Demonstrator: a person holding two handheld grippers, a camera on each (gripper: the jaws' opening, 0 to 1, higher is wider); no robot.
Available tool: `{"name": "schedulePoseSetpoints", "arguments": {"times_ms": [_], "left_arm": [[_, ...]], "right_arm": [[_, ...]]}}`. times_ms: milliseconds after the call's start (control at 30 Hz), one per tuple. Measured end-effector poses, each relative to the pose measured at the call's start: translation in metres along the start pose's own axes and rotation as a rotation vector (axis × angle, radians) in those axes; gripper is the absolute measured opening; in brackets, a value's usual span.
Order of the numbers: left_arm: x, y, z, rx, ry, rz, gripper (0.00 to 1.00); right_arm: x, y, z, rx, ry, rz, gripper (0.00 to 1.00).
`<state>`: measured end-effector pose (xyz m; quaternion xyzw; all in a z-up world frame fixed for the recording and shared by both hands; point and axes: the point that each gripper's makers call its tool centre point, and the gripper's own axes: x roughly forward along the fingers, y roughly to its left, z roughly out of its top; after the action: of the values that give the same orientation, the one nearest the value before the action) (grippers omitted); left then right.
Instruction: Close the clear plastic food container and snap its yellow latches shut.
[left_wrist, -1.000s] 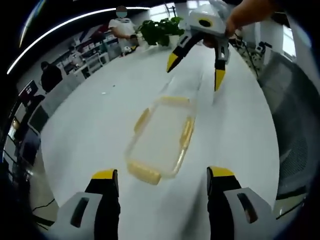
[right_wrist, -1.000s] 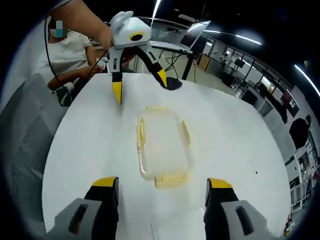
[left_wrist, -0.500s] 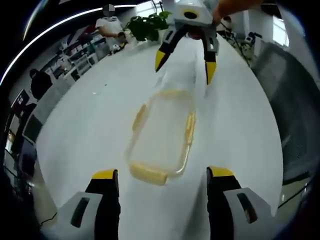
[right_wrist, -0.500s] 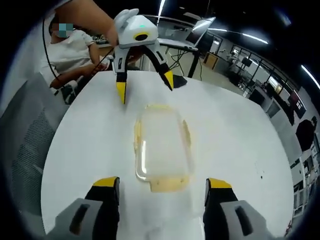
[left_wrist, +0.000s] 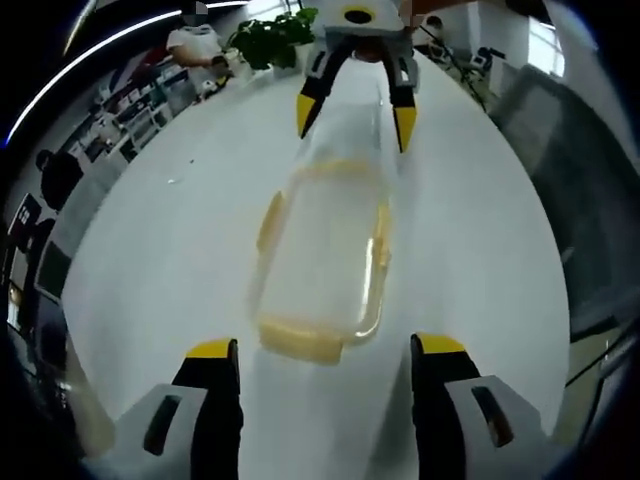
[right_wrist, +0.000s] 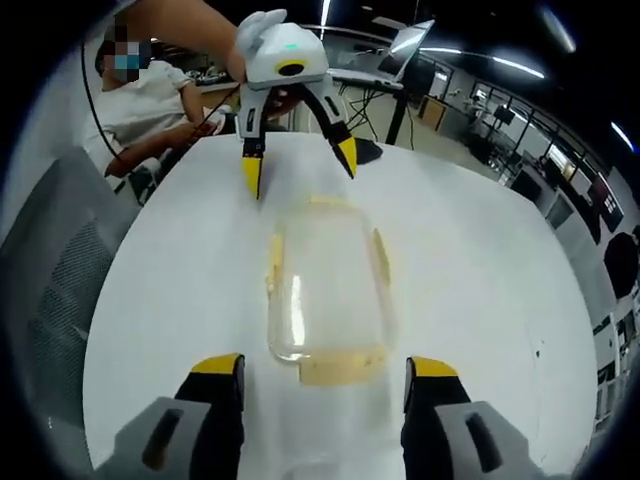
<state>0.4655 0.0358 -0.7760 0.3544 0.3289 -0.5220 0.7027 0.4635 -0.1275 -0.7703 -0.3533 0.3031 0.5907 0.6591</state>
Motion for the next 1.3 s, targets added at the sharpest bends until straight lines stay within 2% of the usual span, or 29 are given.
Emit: {"name": "schedulePoseSetpoints", "arguments": {"times_ms": [100,467,567,1100,1167,1300], "left_arm": [[0.002,0.0,-0.005,0.026,0.025,-0.007,0.65],[0.005,0.004,-0.007,0.037,0.03,-0.036,0.63],[0.006,0.008,-0.01,0.055,0.044,-0.037,0.62],[0.018,0.011,-0.011,0.096,0.064,-0.095,0.57],[0.019,0.012,-0.013,0.09,0.068,-0.104,0.56],[0.021,0.012,-0.01,0.09,0.06,-0.112,0.55]], "right_arm": [[0.003,0.0,-0.001,-0.003,0.01,0.003,0.64],[0.01,-0.002,-0.004,-0.003,0.026,0.023,0.62],[0.012,-0.004,-0.004,0.023,0.021,0.032,0.62],[0.027,-0.003,-0.013,-0.013,0.09,0.08,0.6],[0.028,-0.005,-0.015,-0.042,0.109,0.075,0.59],[0.03,-0.007,-0.015,-0.039,0.113,0.073,0.59]]}}
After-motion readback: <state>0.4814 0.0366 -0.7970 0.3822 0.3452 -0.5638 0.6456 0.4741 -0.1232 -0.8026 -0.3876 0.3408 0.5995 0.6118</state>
